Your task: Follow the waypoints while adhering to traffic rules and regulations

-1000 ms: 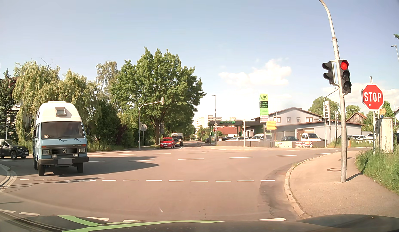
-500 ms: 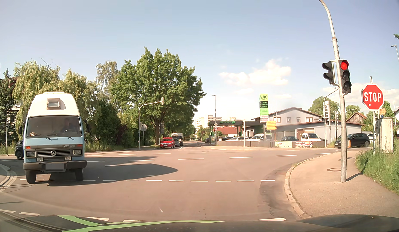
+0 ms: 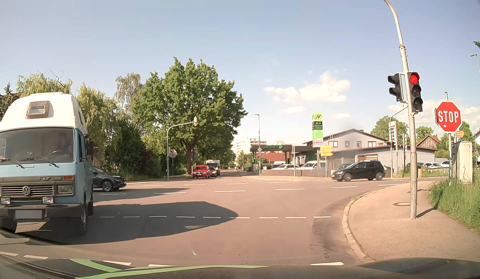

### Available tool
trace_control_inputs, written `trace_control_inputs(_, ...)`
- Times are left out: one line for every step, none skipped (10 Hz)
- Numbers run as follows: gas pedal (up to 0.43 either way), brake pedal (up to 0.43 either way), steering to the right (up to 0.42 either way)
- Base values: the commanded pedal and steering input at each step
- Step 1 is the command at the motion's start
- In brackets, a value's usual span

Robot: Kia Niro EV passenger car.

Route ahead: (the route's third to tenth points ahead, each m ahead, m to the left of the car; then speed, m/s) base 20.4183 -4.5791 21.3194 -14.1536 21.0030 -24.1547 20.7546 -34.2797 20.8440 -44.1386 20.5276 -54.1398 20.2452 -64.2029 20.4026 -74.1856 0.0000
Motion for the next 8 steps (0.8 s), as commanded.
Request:
trace_control_inputs(0.0, 0.402, 0.047)
trace_control_inputs(0.0, 0.409, 0.047)
trace_control_inputs(0.0, 0.402, 0.047)
trace_control_inputs(0.0, 0.402, 0.047)
trace_control_inputs(0.0, 0.409, 0.047)
trace_control_inputs(0.0, 0.409, 0.047)
trace_control_inputs(0.0, 0.409, 0.047)
trace_control_inputs(0.0, 0.402, 0.047)
